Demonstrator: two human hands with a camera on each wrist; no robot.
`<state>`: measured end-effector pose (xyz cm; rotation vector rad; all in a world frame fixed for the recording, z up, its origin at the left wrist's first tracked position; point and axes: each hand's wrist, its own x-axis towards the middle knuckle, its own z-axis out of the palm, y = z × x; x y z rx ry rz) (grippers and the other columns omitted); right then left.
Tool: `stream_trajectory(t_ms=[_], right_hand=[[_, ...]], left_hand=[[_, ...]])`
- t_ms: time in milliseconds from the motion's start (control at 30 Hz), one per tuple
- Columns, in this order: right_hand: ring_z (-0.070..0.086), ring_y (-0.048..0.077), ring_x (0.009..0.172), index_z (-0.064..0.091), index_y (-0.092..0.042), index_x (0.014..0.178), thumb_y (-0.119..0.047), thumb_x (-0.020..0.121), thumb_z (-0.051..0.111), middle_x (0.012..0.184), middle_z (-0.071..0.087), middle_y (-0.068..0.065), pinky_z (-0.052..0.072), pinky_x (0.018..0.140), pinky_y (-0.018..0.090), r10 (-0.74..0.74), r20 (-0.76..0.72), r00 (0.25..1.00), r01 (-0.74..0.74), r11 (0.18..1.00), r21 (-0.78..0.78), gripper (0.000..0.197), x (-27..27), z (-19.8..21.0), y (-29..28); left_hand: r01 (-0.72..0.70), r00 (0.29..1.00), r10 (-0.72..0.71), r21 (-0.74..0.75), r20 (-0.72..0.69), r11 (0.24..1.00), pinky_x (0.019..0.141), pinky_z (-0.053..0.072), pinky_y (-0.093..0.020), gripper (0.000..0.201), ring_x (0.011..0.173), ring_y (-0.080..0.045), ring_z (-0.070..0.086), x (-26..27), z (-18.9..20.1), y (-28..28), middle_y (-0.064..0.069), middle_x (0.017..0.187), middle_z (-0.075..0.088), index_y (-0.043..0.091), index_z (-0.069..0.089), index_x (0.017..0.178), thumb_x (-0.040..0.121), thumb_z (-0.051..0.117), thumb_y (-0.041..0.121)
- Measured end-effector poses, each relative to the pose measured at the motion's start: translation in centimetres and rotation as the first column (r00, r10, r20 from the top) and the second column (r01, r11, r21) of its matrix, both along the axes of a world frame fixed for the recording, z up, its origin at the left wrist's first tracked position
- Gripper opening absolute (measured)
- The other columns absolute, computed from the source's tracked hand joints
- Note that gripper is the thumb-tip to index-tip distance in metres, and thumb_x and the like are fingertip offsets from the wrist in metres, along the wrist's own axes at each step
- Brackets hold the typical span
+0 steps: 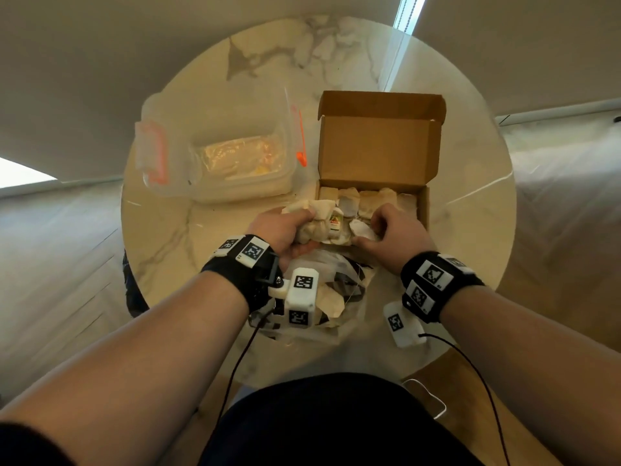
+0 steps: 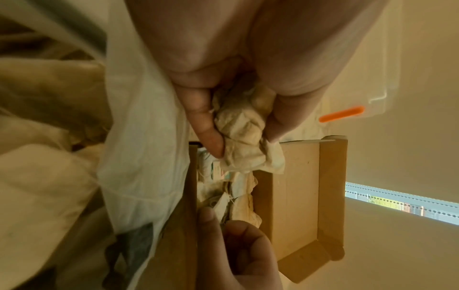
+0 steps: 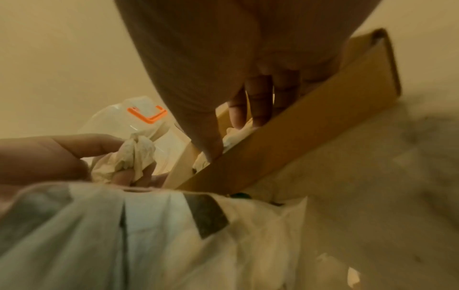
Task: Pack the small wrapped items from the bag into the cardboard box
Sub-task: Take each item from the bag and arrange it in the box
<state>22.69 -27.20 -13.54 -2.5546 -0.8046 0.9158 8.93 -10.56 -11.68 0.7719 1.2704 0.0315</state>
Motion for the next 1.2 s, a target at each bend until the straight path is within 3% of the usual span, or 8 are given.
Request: stream_trajectory(t_ms=[267,433,500,633,733,867,1067,1200], right_hand=[[0.064,0.014,0.080,0.069,-0.029,0.092,-0.039,0.095,0.062,0.084,0.068,-0.008,0.058,0.073,0.035,-0.004,0.049,0.999,0.007,0.998,-0.065,0.012,2.3,1.8,-0.9],[0.073,0.027,0.089,0.073,-0.022,0.094,-0.026,0.094,0.068,0.094,0.074,0.004,0.064,0.080,0.045,-0.322,-0.358,0.876,0.402,0.899,0.175,0.007,3.0,2.8,-0.8],[0.074,0.023,0.087,0.071,-0.022,0.105,-0.023,0.098,0.068,0.103,0.073,0.006,0.065,0.071,0.035,-0.349,-0.448,0.823,0.468,0.864,0.187,0.008,2.6,3.1,0.3],[0.072,0.018,0.086,0.063,-0.023,0.112,-0.024,0.099,0.069,0.105,0.070,0.000,0.064,0.066,0.031,-0.318,-0.394,0.862,0.415,0.890,0.189,0.014,1.4,2.3,3.5],[0.070,0.017,0.077,0.059,-0.025,0.108,-0.030,0.099,0.069,0.099,0.069,-0.001,0.061,0.057,0.027,-0.338,-0.329,0.882,0.401,0.905,0.146,0.015,0.4,1.1,5.5],[0.070,0.018,0.083,0.058,-0.029,0.102,-0.035,0.095,0.072,0.096,0.068,-0.004,0.063,0.071,0.040,-0.316,-0.203,0.927,0.340,0.935,0.099,0.016,0.0,0.0,6.2],[0.051,0.005,0.074,0.066,-0.031,0.101,-0.028,0.098,0.066,0.096,0.066,-0.005,0.040,0.054,0.023,-0.212,-0.022,0.977,0.213,0.976,0.044,0.005,-0.3,-0.2,6.7],[0.065,0.016,0.086,0.067,-0.033,0.092,-0.037,0.094,0.069,0.093,0.068,-0.005,0.060,0.069,0.035,-0.176,-0.022,0.984,0.176,0.984,0.016,0.005,-0.1,0.1,6.0]], left_hand=[[-0.018,1.000,0.019,-0.043,0.014,0.999,0.069,0.063,-0.038,0.029,0.078,-0.022,0.076,0.1,-0.1,-0.9,-0.019,0.104,0.076,0.002,0.067,0.120,0.094,0.076,0.014],[-0.124,0.990,0.124,-0.003,0.063,0.992,0.076,0.064,-0.040,0.019,0.097,-0.028,0.076,-0.9,0.7,0.2,-0.017,0.107,0.077,0.008,0.067,0.114,0.097,0.073,0.013],[-0.149,0.985,0.149,-0.003,0.083,0.989,0.075,0.064,-0.039,0.018,0.093,-0.026,0.077,-1.3,1.1,0.6,-0.014,0.100,0.079,0.009,0.067,0.115,0.098,0.071,0.012],[-0.148,0.986,0.148,-0.002,0.077,0.989,0.068,0.064,-0.037,0.012,0.079,-0.021,0.079,-1.6,1.5,0.5,-0.008,0.084,0.081,0.010,0.067,0.111,0.099,0.069,0.012],[-0.151,0.986,0.152,-0.011,0.064,0.988,0.071,0.064,-0.038,0.018,0.088,-0.024,0.079,-1.9,1.3,0.2,-0.011,0.095,0.081,0.009,0.068,0.115,0.098,0.071,0.012],[-0.146,0.987,0.148,-0.030,0.071,0.989,0.074,0.063,-0.038,0.021,0.100,-0.030,0.077,-2.2,1.1,0.0,-0.018,0.108,0.078,0.006,0.068,0.116,0.097,0.072,0.013],[-0.156,0.984,0.159,-0.051,0.077,0.986,0.072,0.063,-0.040,0.019,0.113,-0.041,0.072,-2.3,0.8,-0.1,-0.026,0.115,0.074,0.002,0.067,0.113,0.096,0.072,0.009],[-0.150,0.985,0.156,-0.069,0.080,0.986,0.073,0.063,-0.040,0.019,0.111,-0.041,0.073,-2.5,0.9,0.3,-0.027,0.116,0.073,0.002,0.067,0.114,0.097,0.072,0.010]])
